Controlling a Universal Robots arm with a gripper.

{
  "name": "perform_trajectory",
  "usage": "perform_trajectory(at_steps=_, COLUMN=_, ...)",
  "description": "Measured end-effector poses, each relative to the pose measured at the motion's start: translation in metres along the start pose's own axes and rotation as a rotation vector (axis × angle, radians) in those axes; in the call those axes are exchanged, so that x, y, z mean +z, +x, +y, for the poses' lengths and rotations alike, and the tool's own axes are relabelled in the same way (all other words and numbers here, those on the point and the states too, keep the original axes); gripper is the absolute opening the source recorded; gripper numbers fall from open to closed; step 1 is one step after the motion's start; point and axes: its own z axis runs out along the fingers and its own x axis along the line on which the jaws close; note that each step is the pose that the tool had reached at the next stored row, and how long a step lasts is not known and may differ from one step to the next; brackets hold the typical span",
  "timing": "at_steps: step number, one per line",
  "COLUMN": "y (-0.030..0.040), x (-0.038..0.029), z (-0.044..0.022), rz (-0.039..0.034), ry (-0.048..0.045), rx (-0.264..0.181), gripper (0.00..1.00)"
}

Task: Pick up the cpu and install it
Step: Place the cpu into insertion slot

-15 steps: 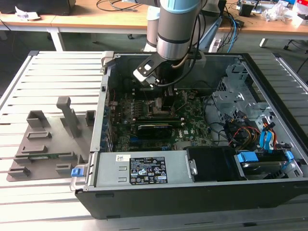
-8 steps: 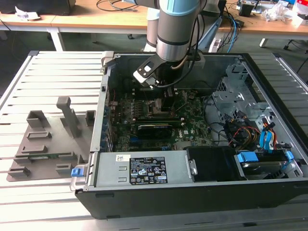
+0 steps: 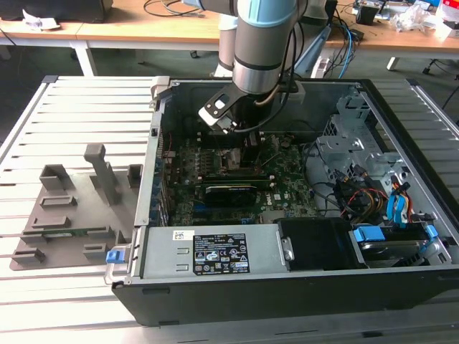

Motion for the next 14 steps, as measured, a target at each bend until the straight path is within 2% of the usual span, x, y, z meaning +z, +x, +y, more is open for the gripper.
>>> perform_trajectory(at_steps=6, y=0.0003, x=0.0034, z=0.0001, rz=0.0001, ry=0.0, rx=0.0, gripper=0.55)
perform_trajectory(at_steps=8, y=0.0027, x=0.0047, z=-0.0014, rz=-0.0008, ry=0.0, rx=0.0, gripper=0.55)
perform_trajectory(at_steps=10, y=0.0054, x=0.0063, z=-0.0024, rz=-0.0186, ry=0.0005, rx=0.0, gripper=0.55)
perform_trajectory(at_steps=14, y=0.007, x=0.0089, z=-0.0037, rz=-0.0182, ry=0.0005, rx=0.0, gripper=0.55)
